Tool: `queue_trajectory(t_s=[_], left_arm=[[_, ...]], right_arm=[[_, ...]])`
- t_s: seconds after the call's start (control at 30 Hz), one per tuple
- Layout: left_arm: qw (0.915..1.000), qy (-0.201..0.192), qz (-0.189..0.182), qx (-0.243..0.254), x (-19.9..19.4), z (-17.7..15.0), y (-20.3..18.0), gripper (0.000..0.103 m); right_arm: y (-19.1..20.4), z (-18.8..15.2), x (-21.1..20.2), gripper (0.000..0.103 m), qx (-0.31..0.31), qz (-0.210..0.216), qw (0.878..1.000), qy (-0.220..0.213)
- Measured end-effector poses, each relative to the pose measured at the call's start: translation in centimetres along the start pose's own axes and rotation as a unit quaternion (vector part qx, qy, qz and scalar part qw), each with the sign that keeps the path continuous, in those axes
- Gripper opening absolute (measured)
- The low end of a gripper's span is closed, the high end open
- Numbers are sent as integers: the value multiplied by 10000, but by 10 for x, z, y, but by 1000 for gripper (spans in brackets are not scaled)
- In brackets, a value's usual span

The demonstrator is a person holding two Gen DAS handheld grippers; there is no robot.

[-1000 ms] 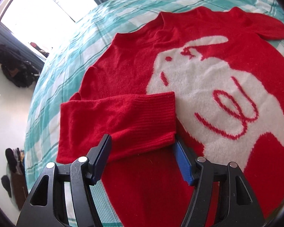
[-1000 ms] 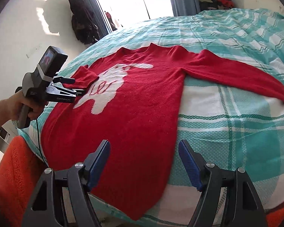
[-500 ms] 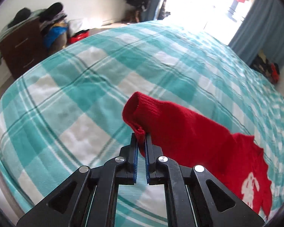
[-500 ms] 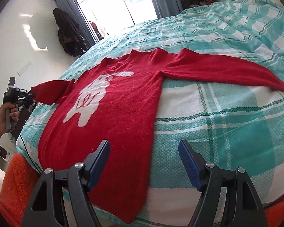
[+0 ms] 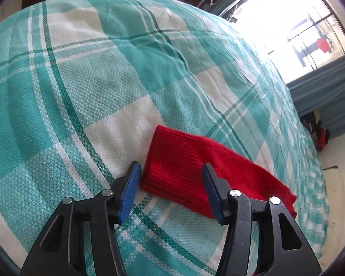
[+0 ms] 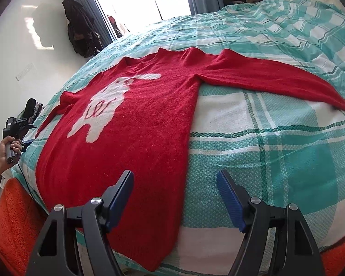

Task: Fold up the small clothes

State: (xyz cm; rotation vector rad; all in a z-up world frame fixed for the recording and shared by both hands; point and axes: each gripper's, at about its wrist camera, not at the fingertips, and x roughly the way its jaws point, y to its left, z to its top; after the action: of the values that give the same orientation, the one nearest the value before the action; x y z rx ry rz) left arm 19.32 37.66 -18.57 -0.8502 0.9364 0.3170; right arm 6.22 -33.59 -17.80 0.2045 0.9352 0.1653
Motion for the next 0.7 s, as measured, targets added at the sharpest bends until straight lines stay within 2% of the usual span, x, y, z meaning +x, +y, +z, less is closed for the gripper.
queue_trajectory(t_s=[0.03,0.07,0.1,0.17,0.3,0.47,0.6,0.67,0.7], left_arm=[[9998,96,74,133,6,0,-5,8],[9994,211,131,258,11,0,-11,6],[9986,173,289,397,9,1,-17,5],[9971,-10,360,678,-7,8,-31,5],[9947,-508,507,741,-50,38,-33,5],[9914,-360,1028,729,-50,50,-20,5],[9799,180,1808,827,-9,34,-6,6],[9788,312,1917,647,2,24,5,9],[9799,242,1890,587,0,21,7,14]], right_arm=[[1,0,1,74,-18,-25,10000,16],[1,0,2,74,-35,-48,10000,29],[2,0,3,74,-43,-64,10000,36],[2,1,4,74,-40,-76,10000,41],[1,1,2,74,-26,-71,10000,13],[-1,2,8,74,-15,-72,10000,48],[-1,2,9,74,-16,-79,10000,41],[-1,1,8,74,-14,-82,10000,41],[-2,1,8,74,-6,-87,10000,42]])
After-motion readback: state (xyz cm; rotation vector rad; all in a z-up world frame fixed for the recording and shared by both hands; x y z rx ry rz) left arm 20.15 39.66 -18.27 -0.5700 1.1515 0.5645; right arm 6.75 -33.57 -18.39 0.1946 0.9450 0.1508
